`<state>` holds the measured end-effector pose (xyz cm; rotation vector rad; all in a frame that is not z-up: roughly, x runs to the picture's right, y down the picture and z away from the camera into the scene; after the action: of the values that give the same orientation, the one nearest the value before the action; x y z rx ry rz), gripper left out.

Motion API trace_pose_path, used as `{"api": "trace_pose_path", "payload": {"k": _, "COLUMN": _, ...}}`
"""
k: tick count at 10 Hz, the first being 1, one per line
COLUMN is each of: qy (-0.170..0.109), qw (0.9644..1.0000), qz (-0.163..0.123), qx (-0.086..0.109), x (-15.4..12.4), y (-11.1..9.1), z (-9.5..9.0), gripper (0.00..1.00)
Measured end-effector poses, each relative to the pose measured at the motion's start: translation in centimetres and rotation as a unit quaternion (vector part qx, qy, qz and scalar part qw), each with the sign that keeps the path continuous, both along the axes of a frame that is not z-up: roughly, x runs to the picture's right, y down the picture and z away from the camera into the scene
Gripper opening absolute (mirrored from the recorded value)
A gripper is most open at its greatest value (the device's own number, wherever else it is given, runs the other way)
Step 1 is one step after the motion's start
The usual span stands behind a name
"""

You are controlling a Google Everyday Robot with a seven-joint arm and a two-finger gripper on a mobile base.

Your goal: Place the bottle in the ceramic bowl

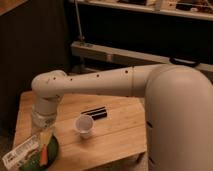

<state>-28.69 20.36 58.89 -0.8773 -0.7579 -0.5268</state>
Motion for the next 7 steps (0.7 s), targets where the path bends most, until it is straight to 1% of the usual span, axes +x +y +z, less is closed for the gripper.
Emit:
{"api": "trace_pose_path", "payload": {"k": 1, "qy": 0.001, "qw": 1.0, "qz": -0.004, "qx": 0.001, "x": -0.2, "y": 0.4, "z": 0.4, "gripper": 0.6}}
{"api": "trace_pose_path", "payload": {"k": 2, "qy": 0.001, "qw": 1.0, "qz": -0.004, "qx": 0.001, "x": -0.2, "y": 0.4, "z": 0.4, "gripper": 0.6}}
{"api": "trace_pose_path", "payload": {"k": 3, "qy": 0.002, "qw": 1.0, "qz": -0.002, "qx": 0.0, "x": -0.7, "y": 1.1, "z": 1.7, "gripper": 0.76}}
{"api": "trace_pose_path", "payload": {"k": 4, "qy": 0.005, "qw": 1.0, "qz": 0.004, "qx": -0.002, "x": -1.1, "y": 1.3, "z": 2.8, "gripper": 0.8}}
{"api": "trace_pose_path", "payload": {"k": 5, "qy": 0.01, "qw": 0.9999, "qz": 0.011, "qx": -0.005, "x": -1.2, "y": 1.3, "z": 3.9, "gripper": 0.8}}
{"api": "trace_pose_path", "payload": {"k": 6, "qy": 0.011, "qw": 0.9997, "qz": 0.019, "qx": -0.007, "x": -1.5, "y": 1.2, "z": 4.6, "gripper": 0.8}}
{"api": "trace_pose_path", "payload": {"k": 7, "qy": 0.013, "qw": 0.9994, "qz": 0.03, "qx": -0.012, "x": -2.0, "y": 0.9, "z": 5.7, "gripper": 0.8}}
